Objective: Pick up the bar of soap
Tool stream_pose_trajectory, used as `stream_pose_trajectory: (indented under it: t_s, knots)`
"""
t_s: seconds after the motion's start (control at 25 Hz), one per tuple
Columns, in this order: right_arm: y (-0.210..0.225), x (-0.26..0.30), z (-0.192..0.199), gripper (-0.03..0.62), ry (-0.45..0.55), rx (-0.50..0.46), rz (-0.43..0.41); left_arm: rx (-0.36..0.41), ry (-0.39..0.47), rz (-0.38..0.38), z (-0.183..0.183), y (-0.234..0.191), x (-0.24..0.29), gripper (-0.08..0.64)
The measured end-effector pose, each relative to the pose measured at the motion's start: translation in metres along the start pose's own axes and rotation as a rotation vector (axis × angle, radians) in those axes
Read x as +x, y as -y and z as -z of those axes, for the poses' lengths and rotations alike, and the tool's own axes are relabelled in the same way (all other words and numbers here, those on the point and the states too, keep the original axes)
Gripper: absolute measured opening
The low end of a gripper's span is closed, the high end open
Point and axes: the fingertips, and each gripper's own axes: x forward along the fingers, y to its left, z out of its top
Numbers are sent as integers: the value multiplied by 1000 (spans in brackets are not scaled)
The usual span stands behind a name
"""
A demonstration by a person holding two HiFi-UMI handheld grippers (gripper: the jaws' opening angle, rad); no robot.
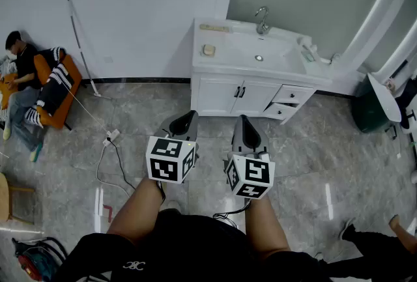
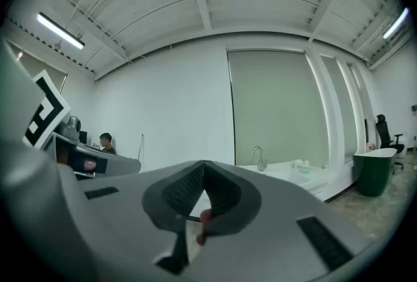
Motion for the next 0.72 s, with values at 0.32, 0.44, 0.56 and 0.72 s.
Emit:
stream_pose_trajectory:
  t_s: [0.32,0.44,0.56,0.72]
  knots:
    - [-9,-4,3,3,6,11,-17,-9,-15,-3,9,-4,-4,0]
    - [-13,-5,5,4,-2,-10,-18,-5,-25,2,12,-3,-3,0]
    - [-15,-4,8,3,-6,-6,-16,3,-33,5,15,-5,-2,0]
    - [-17,2,7,4,-11,-1,-11,6,-40,10,14,-9,1,0]
